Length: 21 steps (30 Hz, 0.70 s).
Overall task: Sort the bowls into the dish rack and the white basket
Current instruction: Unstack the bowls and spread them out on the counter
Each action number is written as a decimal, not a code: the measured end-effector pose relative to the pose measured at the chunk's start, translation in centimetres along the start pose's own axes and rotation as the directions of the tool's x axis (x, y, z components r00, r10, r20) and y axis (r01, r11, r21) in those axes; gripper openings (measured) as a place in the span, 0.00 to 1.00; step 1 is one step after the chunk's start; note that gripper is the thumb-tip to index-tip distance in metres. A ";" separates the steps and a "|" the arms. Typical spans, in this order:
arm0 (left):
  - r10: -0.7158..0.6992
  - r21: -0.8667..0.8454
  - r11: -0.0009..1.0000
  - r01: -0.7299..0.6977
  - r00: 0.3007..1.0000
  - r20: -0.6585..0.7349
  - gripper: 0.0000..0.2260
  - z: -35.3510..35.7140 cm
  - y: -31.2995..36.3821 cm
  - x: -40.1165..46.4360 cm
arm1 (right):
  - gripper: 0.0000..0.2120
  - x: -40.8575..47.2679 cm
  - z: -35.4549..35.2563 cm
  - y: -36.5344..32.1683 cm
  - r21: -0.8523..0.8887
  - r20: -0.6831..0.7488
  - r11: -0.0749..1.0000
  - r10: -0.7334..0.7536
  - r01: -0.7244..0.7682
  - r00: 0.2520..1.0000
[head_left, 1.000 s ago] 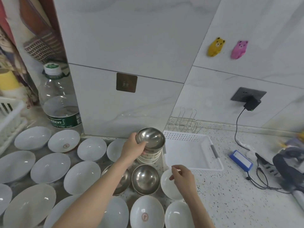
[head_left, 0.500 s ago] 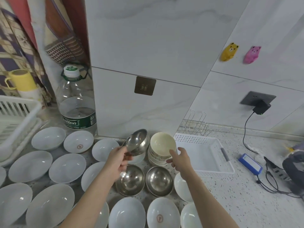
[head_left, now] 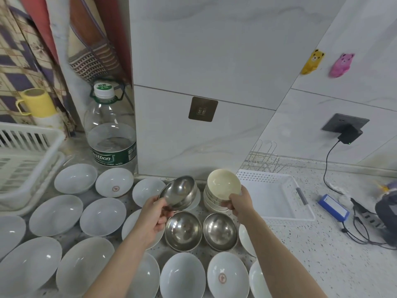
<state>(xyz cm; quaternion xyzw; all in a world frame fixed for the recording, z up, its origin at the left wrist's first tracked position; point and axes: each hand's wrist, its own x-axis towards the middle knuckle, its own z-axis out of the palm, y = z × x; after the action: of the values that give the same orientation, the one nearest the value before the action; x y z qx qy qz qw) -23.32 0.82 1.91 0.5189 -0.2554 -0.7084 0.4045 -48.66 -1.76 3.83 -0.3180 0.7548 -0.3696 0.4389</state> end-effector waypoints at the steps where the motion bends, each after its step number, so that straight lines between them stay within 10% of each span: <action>1: 0.001 0.001 1.000 -0.001 1.000 0.003 0.03 -0.1 0.0 0.0 | 0.25 -0.1 0.0 -0.2 -0.008 0.007 1.000 0.001 -0.001 1.000; 21: -0.030 0.045 0.998 0.032 0.999 -0.037 0.05 6.0 -3.2 -1.3 | 0.18 -4.7 -10.1 3.1 0.549 -0.065 0.836 0.031 0.010 0.997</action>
<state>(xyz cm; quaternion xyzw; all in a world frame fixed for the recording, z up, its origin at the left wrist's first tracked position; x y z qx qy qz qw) -29.76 3.28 2.10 0.5446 -0.2562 -0.6990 0.3861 -56.32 6.42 6.73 -0.1614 0.6343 -0.5788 0.4864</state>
